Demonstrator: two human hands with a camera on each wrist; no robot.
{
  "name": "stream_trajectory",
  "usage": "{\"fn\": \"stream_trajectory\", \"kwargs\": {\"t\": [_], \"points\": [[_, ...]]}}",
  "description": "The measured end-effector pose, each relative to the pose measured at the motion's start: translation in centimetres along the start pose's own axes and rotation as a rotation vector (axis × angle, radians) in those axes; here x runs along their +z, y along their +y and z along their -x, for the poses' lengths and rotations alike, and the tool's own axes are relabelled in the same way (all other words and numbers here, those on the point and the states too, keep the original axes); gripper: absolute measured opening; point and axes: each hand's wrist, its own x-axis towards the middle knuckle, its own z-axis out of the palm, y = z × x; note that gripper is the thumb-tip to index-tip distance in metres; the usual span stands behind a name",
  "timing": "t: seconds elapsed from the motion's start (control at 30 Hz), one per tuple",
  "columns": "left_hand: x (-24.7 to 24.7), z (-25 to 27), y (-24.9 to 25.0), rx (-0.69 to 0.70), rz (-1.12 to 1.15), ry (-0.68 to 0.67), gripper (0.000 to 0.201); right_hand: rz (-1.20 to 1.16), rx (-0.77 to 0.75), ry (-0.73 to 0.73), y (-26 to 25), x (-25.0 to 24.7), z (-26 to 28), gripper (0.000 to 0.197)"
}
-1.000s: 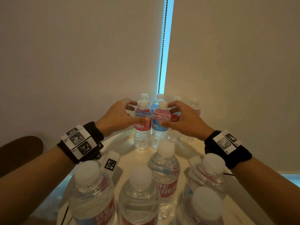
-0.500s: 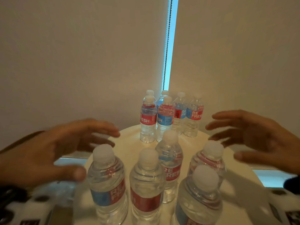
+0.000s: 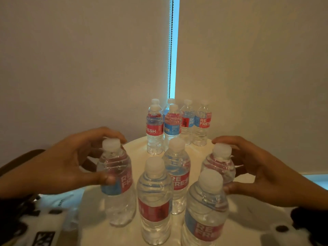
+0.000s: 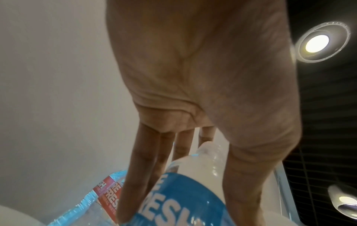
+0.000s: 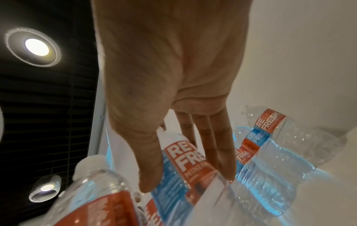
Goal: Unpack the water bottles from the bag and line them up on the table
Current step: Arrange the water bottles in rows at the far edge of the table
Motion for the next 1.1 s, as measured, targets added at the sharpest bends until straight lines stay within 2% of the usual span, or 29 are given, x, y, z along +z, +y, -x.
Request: {"fn": "stream_trajectory", "kwargs": {"t": [0.13,0.37,0.47,0.67,0.77,0.93,1.1], "points": [[-0.5,-3.8,-0.7,0.027,0.0,0.031,0.056,0.02,0.048,0.088,0.7,-1.4,-1.1,0.078],[0.6,-11.6,-0.8,0.178,-0.272,0.016,0.059,0.164,0.149,0.284,3.4,-3.6,-4.7,0.071],[1.8,-14.5,-0.9,0.202,-0.314,0.029,0.06,0.188,0.183,0.341,4.8,-3.9,-6.3,0.065],[5.3,-19.8,-0.4,0.196,-0.377,-0.062,0.064,0.177,0.207,0.376,7.1,-4.3,-9.0,0.056],[7.1,-21.6,-0.7,0.186,-0.457,-0.054,0.065,0.218,0.193,0.377,7.6,-4.2,-10.0,0.055],[9.3,-23.3,-0.3,0.141,-0.733,-0.024,0.066,0.24,0.2,0.365,8.8,-4.2,-10.9,0.058],[10.1,-24.1,0.1,0.07,-0.839,-0.054,0.072,0.264,0.206,0.362,9.6,-4.2,-11.7,0.058]]}}
